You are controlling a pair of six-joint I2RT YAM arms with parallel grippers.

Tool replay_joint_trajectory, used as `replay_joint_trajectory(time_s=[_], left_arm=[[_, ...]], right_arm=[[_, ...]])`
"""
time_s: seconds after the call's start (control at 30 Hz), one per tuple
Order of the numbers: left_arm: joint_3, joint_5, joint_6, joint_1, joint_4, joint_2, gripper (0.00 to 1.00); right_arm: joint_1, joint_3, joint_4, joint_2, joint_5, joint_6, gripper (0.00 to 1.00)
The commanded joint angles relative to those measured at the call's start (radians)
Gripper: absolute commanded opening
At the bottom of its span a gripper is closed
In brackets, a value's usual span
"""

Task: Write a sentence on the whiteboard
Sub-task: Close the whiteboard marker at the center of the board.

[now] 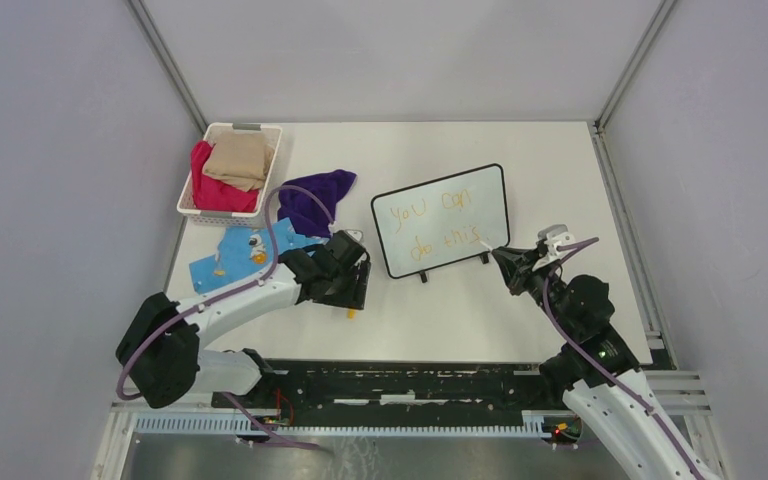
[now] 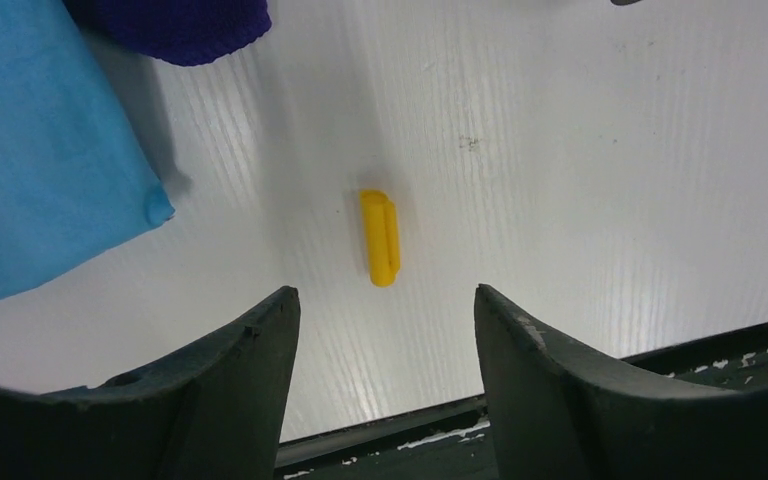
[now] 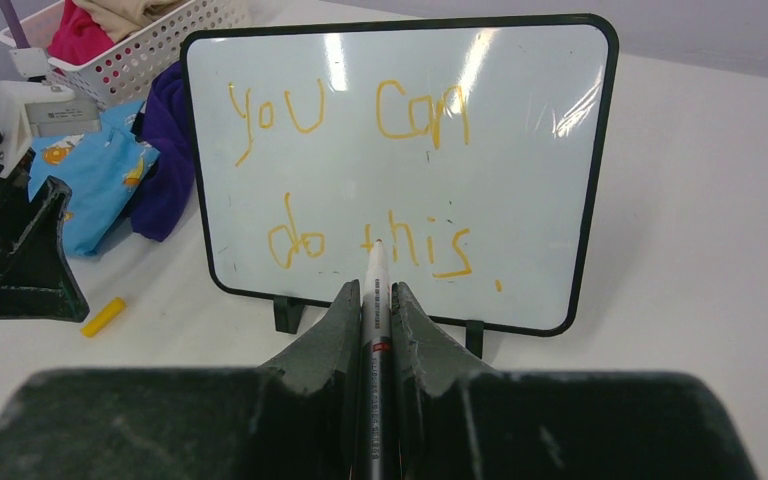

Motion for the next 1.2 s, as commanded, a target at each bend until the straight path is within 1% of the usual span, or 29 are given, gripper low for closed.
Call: replay_joint_trajectory(time_s=[0.0,0.1,0.17,0.4,0.67,0.97,1.17], left_arm=[[0.007,-0.024,-0.014,-0.003,0.065,0.066,0.67],[0.016,-0.015,0.001,-0.005,0.081,0.12,0.57],[0.023,-0.017,0.008,-0.009,0.087,0.145,0.54],[0.023,-0.026,0.012,-0.012,0.113,0.194,0.51],[0.009,-0.023,0.012,-0.013,0.137,0.238,0.46],[-0.018,-0.023,0.005,-0.018,0.136,0.23,0.4],[-0.04,-0.014,-0.001,-0.029,0.141,0.216,0.38]], right_arm=[[0.005,-0.008,0.02,-0.015,0.022,-0.01,0.0],[0.006,-0.004,0.02,-0.012,0.022,-0.015,0.0],[0.005,-0.002,0.018,-0.012,0.024,-0.016,0.0],[0.005,-0.01,0.026,-0.012,0.02,-0.013,0.0],[0.005,-0.008,0.025,-0.015,0.031,-0.018,0.0],[0.004,-0.004,0.024,-0.012,0.03,-0.018,0.0],[0.005,-0.005,0.025,-0.012,0.03,-0.015,0.0]])
